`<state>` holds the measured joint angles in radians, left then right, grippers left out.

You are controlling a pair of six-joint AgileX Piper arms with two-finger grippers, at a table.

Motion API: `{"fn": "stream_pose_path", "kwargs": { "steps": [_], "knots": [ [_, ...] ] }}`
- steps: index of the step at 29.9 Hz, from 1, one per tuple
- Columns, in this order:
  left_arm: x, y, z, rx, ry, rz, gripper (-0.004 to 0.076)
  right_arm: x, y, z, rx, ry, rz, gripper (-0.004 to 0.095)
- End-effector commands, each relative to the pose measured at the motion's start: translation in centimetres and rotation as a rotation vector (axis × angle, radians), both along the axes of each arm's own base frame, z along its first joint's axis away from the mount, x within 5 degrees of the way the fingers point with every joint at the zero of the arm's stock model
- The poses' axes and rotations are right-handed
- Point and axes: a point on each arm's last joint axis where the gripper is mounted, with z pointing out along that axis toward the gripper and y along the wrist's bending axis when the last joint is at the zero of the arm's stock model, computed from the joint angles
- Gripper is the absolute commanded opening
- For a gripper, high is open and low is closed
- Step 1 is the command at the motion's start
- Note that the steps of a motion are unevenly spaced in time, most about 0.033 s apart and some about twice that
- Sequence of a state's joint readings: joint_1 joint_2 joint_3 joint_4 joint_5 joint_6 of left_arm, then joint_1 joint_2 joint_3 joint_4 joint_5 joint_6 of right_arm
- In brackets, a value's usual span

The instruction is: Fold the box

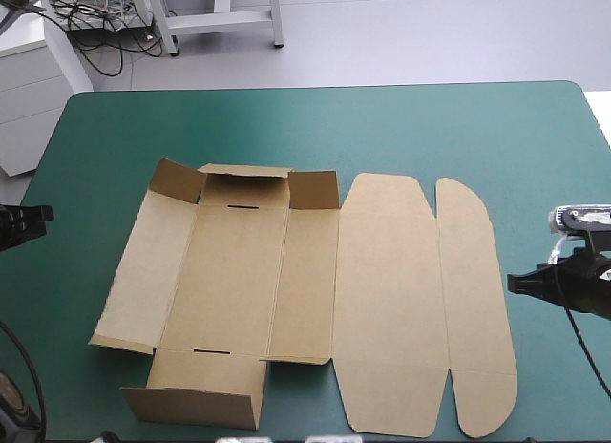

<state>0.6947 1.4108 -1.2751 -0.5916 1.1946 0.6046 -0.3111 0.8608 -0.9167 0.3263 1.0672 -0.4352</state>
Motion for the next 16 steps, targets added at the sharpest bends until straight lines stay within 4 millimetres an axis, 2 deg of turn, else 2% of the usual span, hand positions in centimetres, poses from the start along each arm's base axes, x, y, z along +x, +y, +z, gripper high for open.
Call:
{"fn": "stream_pose_path", "kwargs": {
  "steps": [1,4,11,13,16],
  "knots": [
    [-0.1,-0.6,1.9,0.003,-0.08,-0.005,0.003,0.1,0.0,1.2,-0.001,-0.08,-0.011,-0.002],
    [-0.3,-0.7,1.8,-0.003,-0.057,-0.021,0.0142,0.1,0.0,1.2,0.001,-0.08,-0.011,-0.002],
    [-0.2,-1.6,1.7,-0.035,-0.036,-0.069,0.0547,0.2,0.1,1.2,0.011,-0.085,-0.01,-0.002],
    [0.0,-2.1,1.7,-0.037,-0.037,-0.087,0.059,0.2,0.2,1.3,0.02,-0.089,-0.007,-0.002],
    [0.4,-2.9,1.6,-0.04,-0.034,-0.12,0.0591,0.2,0.2,1.3,0.02,-0.09,-0.003,-0.002]
  ]
}}
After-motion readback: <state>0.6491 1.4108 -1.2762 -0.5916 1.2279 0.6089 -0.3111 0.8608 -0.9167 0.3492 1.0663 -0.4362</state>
